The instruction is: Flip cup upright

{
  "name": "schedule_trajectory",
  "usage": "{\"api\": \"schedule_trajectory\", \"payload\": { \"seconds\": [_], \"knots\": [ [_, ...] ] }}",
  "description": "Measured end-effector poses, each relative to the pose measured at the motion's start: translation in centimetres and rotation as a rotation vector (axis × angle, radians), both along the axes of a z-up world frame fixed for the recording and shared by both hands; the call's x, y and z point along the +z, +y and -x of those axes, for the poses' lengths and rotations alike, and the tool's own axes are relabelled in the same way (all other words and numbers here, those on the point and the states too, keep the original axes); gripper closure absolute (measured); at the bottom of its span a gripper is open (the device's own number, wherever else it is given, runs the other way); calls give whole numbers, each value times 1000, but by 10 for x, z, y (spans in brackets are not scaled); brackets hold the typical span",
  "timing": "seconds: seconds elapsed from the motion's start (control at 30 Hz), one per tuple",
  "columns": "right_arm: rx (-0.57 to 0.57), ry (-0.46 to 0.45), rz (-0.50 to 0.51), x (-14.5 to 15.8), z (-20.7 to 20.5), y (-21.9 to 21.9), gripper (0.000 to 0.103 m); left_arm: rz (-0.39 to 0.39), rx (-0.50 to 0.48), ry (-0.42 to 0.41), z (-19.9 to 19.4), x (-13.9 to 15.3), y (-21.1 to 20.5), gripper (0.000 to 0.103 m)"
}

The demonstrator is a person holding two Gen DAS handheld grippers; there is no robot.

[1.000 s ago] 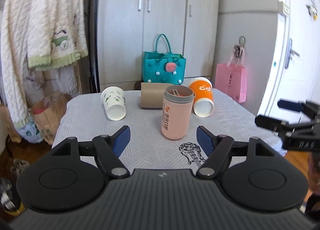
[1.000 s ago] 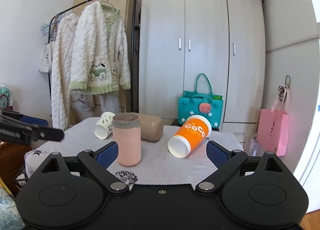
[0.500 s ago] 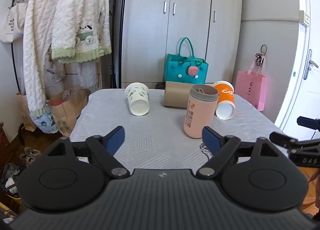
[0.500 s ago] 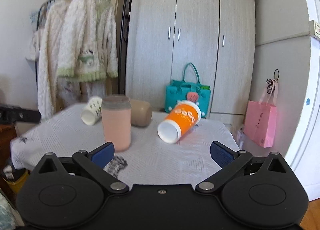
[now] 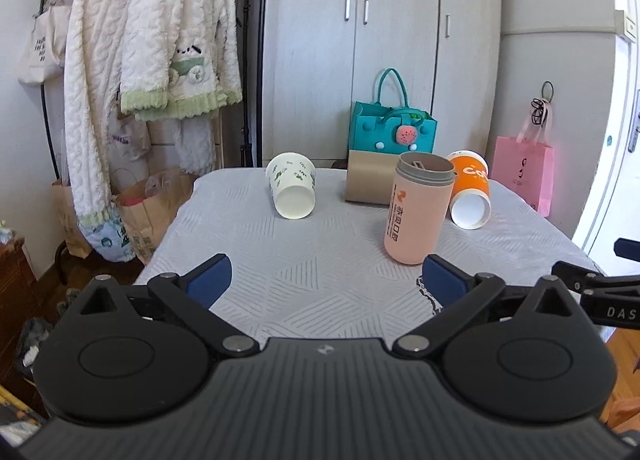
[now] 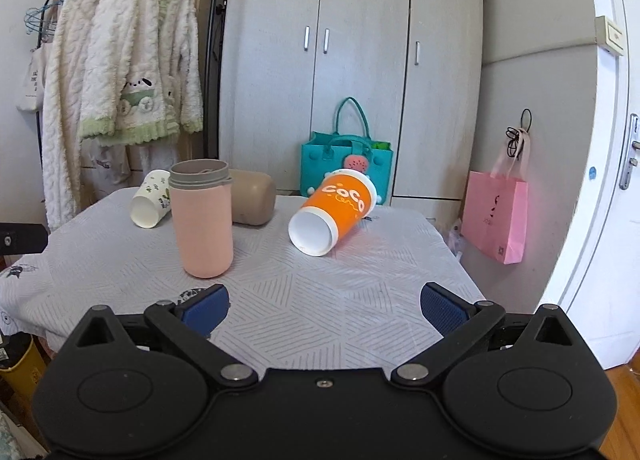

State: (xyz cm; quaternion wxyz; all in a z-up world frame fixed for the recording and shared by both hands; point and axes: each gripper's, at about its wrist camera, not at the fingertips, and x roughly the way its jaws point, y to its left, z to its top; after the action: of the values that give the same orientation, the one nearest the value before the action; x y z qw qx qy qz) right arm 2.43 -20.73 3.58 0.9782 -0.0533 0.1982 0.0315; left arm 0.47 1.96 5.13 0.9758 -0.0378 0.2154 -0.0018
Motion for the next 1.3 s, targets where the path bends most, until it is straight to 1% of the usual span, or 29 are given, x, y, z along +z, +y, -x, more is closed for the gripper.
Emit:
{"api": "schedule_trajectory", "payload": {
  "seconds": [0.13, 0.27, 0.33, 0.43, 0.6, 0.67, 0.83, 1.0, 1.1, 1.3],
  "knots": [
    [-18, 1, -2, 1, 0, -3, 0, -5, 0, 34, -6, -7, -6, 0],
    [-32, 5, -4, 1, 0, -4, 0, -3, 35, 68, -9, -12, -9, 0],
    [-41, 5, -2, 1, 0, -5, 0, -1, 42, 70, -9, -13, -10, 0],
    [-49, 11, -4, 1, 0, -5, 0, -21, 54, 68, -9, -15, -10, 0],
    [-64, 10, 26, 4, 2, -4, 0, -55, 67, 98, -10, -15, -8, 0],
    [-61, 10, 25, 6, 4, -4, 0, -55, 74, 102, -8, -13, -5, 0],
    [-58, 7, 15, 7, 8, -1, 0, -21, 94, 95, -2, -13, 1, 0],
    [-62, -1, 41, 8, 10, 3, 0, -28, 86, 87, -1, -13, 1, 0],
    [-63, -2, 39, 9, 10, 3, 0, -20, 87, 81, -1, -12, 0, 0],
    [-68, 5, 43, 7, 9, 3, 0, -36, 69, 53, 2, -13, -5, 0]
  ]
}}
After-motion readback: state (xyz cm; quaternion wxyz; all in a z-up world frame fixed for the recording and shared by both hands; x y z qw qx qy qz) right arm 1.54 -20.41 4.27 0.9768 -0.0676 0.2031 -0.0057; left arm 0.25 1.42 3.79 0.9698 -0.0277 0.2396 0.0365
